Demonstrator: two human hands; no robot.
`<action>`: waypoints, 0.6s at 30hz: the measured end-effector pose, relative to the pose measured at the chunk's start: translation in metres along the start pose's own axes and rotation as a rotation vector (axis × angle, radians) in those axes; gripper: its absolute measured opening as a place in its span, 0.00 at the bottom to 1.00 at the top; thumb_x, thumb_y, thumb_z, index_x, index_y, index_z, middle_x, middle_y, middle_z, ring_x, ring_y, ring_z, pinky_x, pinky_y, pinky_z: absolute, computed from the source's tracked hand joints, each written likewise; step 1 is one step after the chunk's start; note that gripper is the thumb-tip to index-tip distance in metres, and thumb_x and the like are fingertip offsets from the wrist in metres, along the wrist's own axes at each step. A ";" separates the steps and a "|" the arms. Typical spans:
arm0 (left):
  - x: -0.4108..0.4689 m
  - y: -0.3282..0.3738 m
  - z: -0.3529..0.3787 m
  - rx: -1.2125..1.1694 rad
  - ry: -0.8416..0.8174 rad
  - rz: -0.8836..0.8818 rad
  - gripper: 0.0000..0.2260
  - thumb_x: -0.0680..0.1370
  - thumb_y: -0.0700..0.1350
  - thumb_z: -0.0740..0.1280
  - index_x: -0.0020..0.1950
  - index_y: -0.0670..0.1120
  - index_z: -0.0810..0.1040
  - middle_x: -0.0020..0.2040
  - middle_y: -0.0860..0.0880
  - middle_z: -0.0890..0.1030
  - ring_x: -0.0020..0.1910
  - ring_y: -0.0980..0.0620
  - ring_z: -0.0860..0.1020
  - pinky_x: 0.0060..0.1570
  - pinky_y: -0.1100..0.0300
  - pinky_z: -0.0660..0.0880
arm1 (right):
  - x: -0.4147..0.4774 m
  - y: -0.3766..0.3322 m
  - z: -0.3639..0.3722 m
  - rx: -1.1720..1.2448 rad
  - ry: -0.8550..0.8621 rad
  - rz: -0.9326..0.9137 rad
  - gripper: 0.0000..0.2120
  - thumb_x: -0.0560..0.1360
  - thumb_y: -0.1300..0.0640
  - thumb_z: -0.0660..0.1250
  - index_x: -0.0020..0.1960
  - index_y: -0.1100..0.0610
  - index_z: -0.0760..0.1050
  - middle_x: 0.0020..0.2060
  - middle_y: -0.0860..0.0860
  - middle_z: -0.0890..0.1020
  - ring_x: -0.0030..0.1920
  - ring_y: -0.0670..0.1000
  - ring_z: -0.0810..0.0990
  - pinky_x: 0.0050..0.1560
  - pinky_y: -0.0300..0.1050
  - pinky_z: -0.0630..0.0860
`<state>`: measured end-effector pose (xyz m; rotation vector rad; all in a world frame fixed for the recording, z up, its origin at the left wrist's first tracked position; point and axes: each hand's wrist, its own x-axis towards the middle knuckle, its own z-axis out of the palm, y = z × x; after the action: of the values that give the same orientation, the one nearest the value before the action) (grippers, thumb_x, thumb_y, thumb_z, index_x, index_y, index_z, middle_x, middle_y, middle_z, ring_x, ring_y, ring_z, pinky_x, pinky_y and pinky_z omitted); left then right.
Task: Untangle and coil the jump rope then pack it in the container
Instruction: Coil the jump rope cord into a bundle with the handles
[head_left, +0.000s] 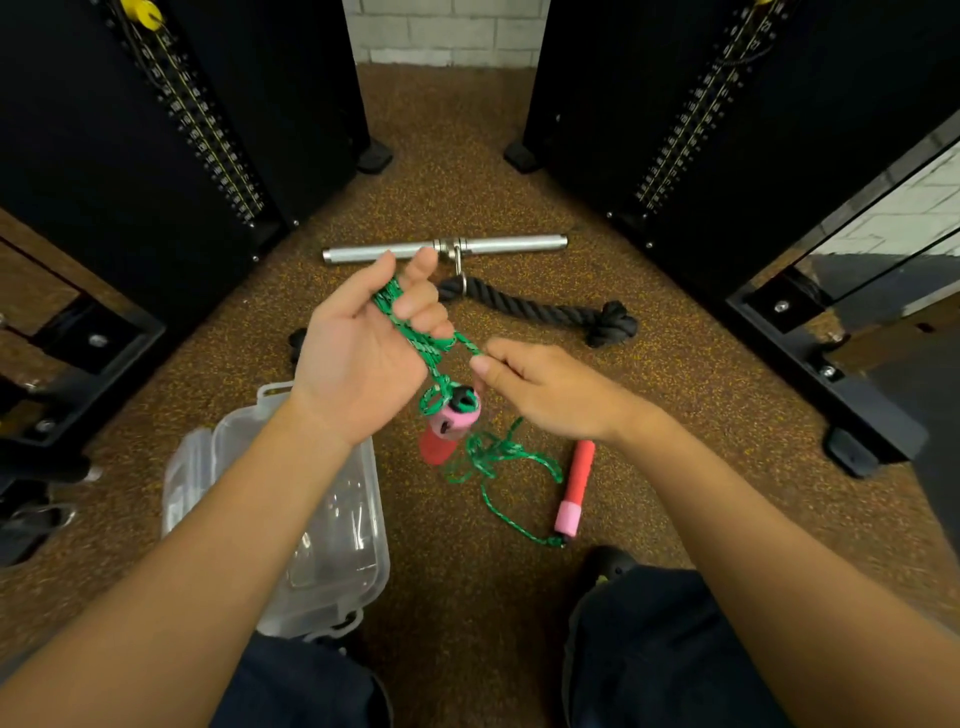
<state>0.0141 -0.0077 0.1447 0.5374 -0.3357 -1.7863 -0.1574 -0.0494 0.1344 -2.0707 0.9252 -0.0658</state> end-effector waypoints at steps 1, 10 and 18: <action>0.000 -0.001 -0.001 0.055 0.076 0.056 0.16 0.80 0.48 0.53 0.49 0.43 0.79 0.31 0.52 0.76 0.32 0.56 0.74 0.38 0.65 0.74 | 0.001 -0.001 0.002 -0.043 -0.019 -0.013 0.12 0.80 0.51 0.54 0.37 0.45 0.62 0.31 0.42 0.68 0.32 0.39 0.68 0.33 0.41 0.61; 0.004 -0.020 0.001 0.956 0.250 0.072 0.16 0.82 0.47 0.50 0.66 0.47 0.70 0.61 0.51 0.77 0.61 0.58 0.75 0.60 0.64 0.71 | -0.002 -0.009 0.005 -0.154 0.004 -0.192 0.05 0.79 0.55 0.59 0.44 0.52 0.70 0.31 0.37 0.66 0.33 0.35 0.67 0.36 0.28 0.65; 0.001 -0.025 0.008 1.404 0.282 -0.131 0.26 0.79 0.59 0.49 0.43 0.45 0.82 0.38 0.51 0.82 0.37 0.61 0.78 0.37 0.74 0.70 | -0.002 -0.004 -0.006 -0.137 0.188 -0.231 0.08 0.74 0.52 0.67 0.45 0.57 0.76 0.31 0.43 0.72 0.34 0.39 0.70 0.38 0.34 0.65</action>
<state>-0.0105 -0.0021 0.1393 1.7737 -1.3824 -1.3215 -0.1584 -0.0506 0.1418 -2.3220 0.8160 -0.3331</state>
